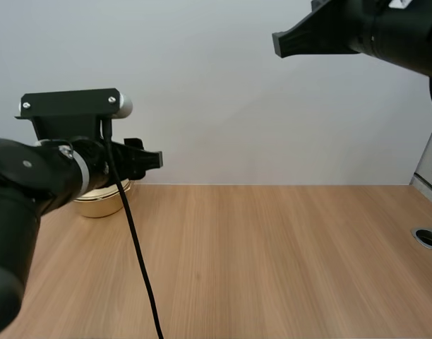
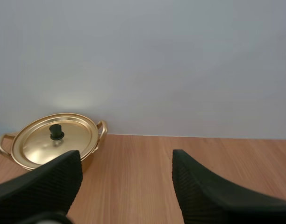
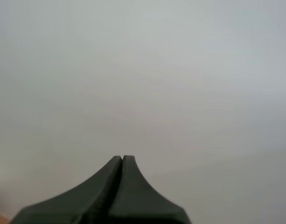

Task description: Open the pot, put the car inside, and close it

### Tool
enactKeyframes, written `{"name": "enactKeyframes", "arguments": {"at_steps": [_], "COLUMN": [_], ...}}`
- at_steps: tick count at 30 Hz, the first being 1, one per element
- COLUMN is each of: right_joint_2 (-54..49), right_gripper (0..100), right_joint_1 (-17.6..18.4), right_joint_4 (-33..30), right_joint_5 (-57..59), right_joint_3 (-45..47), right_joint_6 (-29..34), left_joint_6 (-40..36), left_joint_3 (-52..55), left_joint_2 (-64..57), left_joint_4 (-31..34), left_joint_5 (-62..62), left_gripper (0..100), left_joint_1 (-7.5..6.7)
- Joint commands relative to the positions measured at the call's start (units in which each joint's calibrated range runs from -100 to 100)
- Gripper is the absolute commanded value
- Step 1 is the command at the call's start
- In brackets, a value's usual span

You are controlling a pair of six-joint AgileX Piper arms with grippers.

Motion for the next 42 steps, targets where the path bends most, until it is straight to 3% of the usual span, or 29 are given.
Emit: {"name": "enactKeyframes", "arguments": {"at_steps": [1, 4, 6, 11, 13, 15, 24, 30, 35, 42], "right_joint_2": [-5.6, -9.7, -11.7, -15.0, -15.0, -14.9, -17.1, -24.1, -30.6, -34.1], "right_gripper": [0, 0, 0, 0, 0, 0, 0, 0, 0, 0], "right_joint_1": [-4.5, -8.4, -9.5, -10.0, -10.0, -10.0, -9.5, -9.5, -9.5, -9.5], "right_joint_4": [0.1, 1.0, 2.8, 9.7, 10.1, 9.9, 3.3, 3.1, 4.8, 8.2], "right_joint_5": [-4.2, -0.9, 0.4, 7.1, 7.3, 4.6, -17.5, -17.8, -17.5, -6.0], "right_joint_3": [31.9, 33.7, 33.7, 33.7, 34.2, 36.8, 57.8, 65.4, 65.6, 65.6], "right_joint_6": [2.4, 4.4, 4.4, 4.4, 4.4, 4.3, 3.9, 3.9, 4.0, 4.2], "left_joint_6": [-0.6, -4.8, -11.0, -22.0, -29.8, -36.1, -38.5, -38.6, -38.7, -38.7], "left_joint_3": [1.3, 3.6, 6.4, 14.2, 17.8, 20.8, 30.6, 37.5, 37.5, 37.5], "left_joint_2": [-24.1, -25.2, -25.9, -26.8, -26.8, -26.8, -29.7, -34.2, -36.1, -36.1], "left_joint_4": [3.0, 10.5, 16.9, 36.7, 43.9, 47.3, 49.1, 49.5, 50.0, 50.0], "left_joint_5": [-2.4, -10.9, -16.2, -15.5, -15.5, -14.5, -16.1, -20.6, -18.6, -18.7], "left_gripper": [92, 92, 92, 92, 92, 92, 92, 92, 92, 92], "left_joint_1": [-5.71, -9.32, -10.47, -10.76, -10.76, -10.76, -10.76, -10.76, -10.76, -10.76]}}
